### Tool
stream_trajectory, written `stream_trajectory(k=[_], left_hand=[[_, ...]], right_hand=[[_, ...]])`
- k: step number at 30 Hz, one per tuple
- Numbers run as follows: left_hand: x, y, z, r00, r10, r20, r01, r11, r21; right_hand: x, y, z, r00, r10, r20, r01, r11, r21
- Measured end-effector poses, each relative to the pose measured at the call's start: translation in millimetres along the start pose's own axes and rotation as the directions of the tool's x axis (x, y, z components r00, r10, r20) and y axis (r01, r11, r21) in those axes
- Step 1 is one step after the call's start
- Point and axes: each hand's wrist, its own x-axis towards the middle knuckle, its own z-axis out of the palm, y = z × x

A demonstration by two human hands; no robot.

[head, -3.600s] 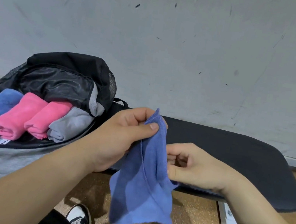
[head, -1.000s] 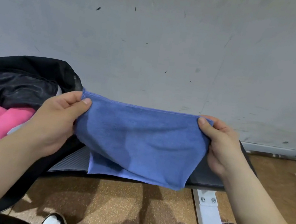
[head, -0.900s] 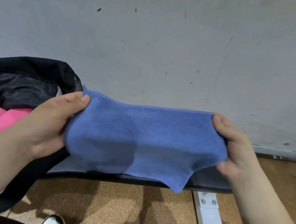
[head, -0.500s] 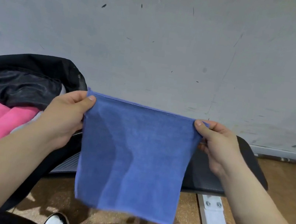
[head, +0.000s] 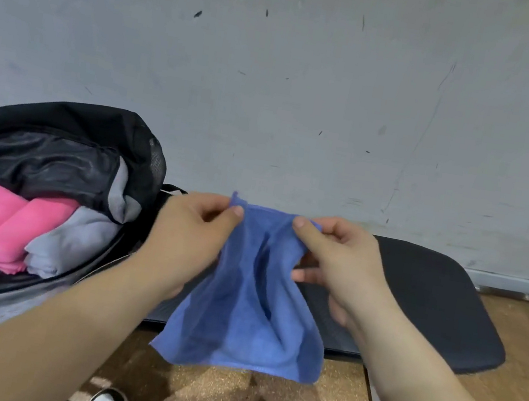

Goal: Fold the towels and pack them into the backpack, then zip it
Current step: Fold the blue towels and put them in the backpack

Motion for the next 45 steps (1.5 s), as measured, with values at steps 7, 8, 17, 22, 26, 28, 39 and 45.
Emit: stream_trajectory(k=[7,8,17,22,26,28,39,45], left_hand=[[-26.4,11.7,20.5,0.989,0.083,0.125,-0.089,0.995,0.040],[-25.8,11.4,19.0,0.989,0.081,0.122,-0.087,0.995,0.047],[-32.0,10.2,13.1,0.964,0.153,0.220,-0.182,0.976,0.122],[-25.3,8.5,4.2,0.987,0.136,0.089,-0.143,0.987,0.073],[-25.1,10.9,-6.8,0.978,0.044,0.203,-0.026,0.995,-0.091],[-27.7,15.3,-11.6,0.958,0.018,0.286,0.042,0.978,-0.203],[-29.5,29.4,-41.4,0.981,0.179,0.073,-0.173,0.982,-0.081],[-38.9,38.5,-43.8,0.985,0.150,0.083,-0.140,0.984,-0.114]], right_hand=[[-16.7,10.9,29.6,0.995,-0.038,0.097,0.038,0.999,0.004],[-16.8,10.7,29.8,0.994,-0.039,0.100,0.038,0.999,0.005],[-17.9,8.9,31.9,0.998,-0.055,0.039,0.052,0.996,0.072],[-18.9,-3.4,27.9,0.990,-0.066,0.128,0.067,0.998,0.001],[-0.2,-4.0,-3.8,0.938,-0.277,0.208,0.345,0.794,-0.500],[5.1,-4.7,-14.9,0.927,-0.209,0.312,0.342,0.813,-0.471],[-11.4,-11.4,-15.3,0.908,-0.134,0.397,0.163,0.986,-0.039],[-36.1,-27.0,-4.8,0.901,-0.149,0.407,0.119,0.988,0.098]])
